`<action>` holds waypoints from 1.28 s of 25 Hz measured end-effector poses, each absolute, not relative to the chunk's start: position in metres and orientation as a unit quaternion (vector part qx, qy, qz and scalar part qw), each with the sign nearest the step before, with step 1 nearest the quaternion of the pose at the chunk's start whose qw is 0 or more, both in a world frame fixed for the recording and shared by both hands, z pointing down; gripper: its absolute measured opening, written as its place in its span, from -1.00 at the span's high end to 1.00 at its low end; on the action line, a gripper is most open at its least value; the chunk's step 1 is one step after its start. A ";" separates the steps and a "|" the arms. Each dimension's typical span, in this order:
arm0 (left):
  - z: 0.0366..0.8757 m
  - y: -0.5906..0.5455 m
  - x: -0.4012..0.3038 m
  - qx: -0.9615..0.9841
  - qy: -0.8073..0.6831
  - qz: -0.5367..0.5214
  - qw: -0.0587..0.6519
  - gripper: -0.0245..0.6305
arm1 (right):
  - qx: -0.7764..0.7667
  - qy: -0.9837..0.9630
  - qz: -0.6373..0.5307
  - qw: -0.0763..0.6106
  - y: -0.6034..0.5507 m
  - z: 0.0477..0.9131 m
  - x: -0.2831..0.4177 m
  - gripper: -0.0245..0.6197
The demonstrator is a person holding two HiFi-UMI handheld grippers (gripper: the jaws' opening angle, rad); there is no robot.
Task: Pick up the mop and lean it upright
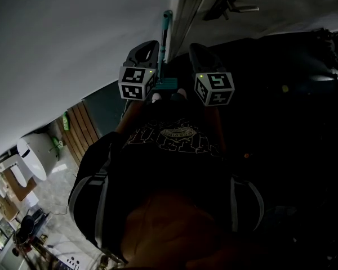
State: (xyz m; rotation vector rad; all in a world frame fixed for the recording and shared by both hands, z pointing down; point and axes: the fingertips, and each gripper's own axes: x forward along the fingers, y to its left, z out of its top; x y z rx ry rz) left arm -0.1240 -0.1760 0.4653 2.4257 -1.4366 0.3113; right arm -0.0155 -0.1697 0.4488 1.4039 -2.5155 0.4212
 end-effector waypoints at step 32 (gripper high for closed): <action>0.503 -0.273 -0.101 0.818 -0.526 0.164 0.166 0.40 | 0.506 -0.843 0.154 0.099 -0.233 0.435 0.050 0.86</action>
